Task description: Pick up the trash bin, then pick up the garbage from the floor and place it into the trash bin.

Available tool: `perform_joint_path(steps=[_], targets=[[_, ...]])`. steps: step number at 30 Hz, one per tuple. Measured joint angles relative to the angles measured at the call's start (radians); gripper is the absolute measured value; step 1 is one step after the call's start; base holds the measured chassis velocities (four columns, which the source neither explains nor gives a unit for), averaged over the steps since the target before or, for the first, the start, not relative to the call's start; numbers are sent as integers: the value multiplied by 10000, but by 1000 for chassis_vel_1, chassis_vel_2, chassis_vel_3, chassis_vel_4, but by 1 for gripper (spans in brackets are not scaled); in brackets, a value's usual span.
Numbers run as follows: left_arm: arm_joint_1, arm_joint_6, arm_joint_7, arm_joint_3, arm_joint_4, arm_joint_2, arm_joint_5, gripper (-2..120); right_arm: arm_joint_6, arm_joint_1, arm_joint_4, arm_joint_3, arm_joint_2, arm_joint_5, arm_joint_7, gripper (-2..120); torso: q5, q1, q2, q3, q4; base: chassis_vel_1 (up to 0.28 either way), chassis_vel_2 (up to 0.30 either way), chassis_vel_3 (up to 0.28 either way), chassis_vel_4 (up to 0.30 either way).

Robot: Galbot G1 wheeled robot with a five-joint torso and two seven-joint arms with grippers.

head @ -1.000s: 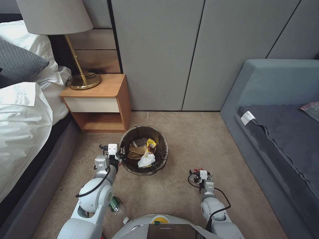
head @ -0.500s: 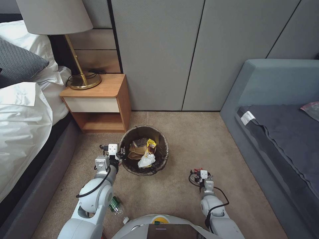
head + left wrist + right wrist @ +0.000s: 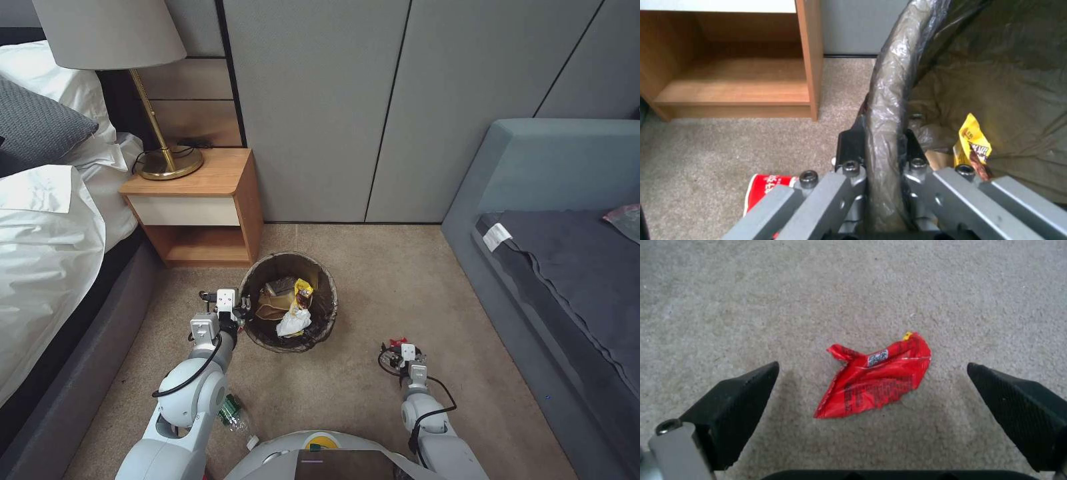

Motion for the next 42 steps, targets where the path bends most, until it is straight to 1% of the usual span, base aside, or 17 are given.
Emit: perform_joint_path(steps=[13, 17, 19, 20, 23, 24, 25, 27, 28, 30, 31, 33, 34, 36, 37, 40, 42], targets=[[18, -2, 0, -4, -6, 2, 22, 3, 202, 239, -449, 1, 6, -121, -32, 99, 0, 0, 0, 0, 0, 0, 0, 0, 0], [30, -5, 0, 3, -6, -4, 37, 3, 261, 267, -565, 7, -2, -149, -33, 96, 0, 0, 0, 0, 0, 0, 0, 0, 0], [30, -6, -1, 4, -10, -4, 39, 3, 361, 273, -632, 24, -2, -215, -42, 88, 1, 0, 0, 0, 0, 0, 0, 0, 0], [30, -6, -1, 4, -10, -4, 39, 3, 361, 273, -632, 24, -2, -215, -42, 88, 1, 0, 0, 0, 0, 0, 0, 0, 0], [31, -8, -1, 13, -11, -4, 44, 3, 400, 260, -650, 29, -6, -237, -47, 77, 2, 0, 0, 0, 2, 0, 0, 0, 0], [31, -9, -1, 18, -10, -2, 45, 3, 431, 249, -666, 39, -6, -241, -51, 69, 3, 0, 0, -1, 3, 0, 0, 0, 0], [31, -9, -1, 18, -10, -2, 45, 3, 431, 249, -666, 39, -6, -241, -51, 69, 3, 0, 0, -1, 3, 0, 0, 0, 0], [22, -9, -3, 19, -11, 6, 46, 3, 469, 237, -693, 59, -8, -246, -49, 59, 1, 0, 0, -1, 3, 0, 0, 0, 0], [22, -9, -3, 19, -11, 6, 46, 3, 469, 237, -693, 59, -8, -246, -49, 59, 1, 0, 0, -1, 3, 0, 0, 0, 0], [12, -9, -4, 26, -11, 8, 46, 3, 521, 232, -737, 69, -7, -253, -50, 48, 3, 0, 0, -1, 2, 0, 0, 0, 0], [12, -9, -4, 26, -11, 8, 46, 3, 521, 232, -737, 69, -7, -253, -50, 48, 3, 0, 0, -1, 2, 0, 0, 0, 0], [12, -10, -4, 26, -11, 7, 47, 3, 559, 238, -775, 81, -10, -262, -55, 38, -2, 0, 0, -1, 2, 0, 0, 0, 0], [12, -10, -4, 26, -11, 7, 47, 3, 559, 238, -775, 81, -10, -262, -55, 38, -2, 0, 0, -1, 2, 0, 0, 0, 0], [17, -10, -4, 28, -12, 7, 48, 3, 574, 266, -818, 82, -3, -264, -56, 25, -1, 0, 0, -1, 1, 0, 0, 0, 0], [17, -10, -4, 28, -12, 7, 48, 3, 574, 266, -818, 82, -3, -264, -56, 25, -1, 0, 0, -1, 1, 0, 0, 0, 0], [16, -9, -3, 16, -41, 16, 41, 3, 661, 289, -919, 88, 4, -276, -58, 11, -1, 0, 0, -1, -1, 0, 0, 0, 0], [16, -10, -4, 10, -42, 19, 38, 3, 688, 290, -937, 88, 5, -285, -64, 8, -1, 0, 0, -1, -1, 0, 0, 0, 0]])
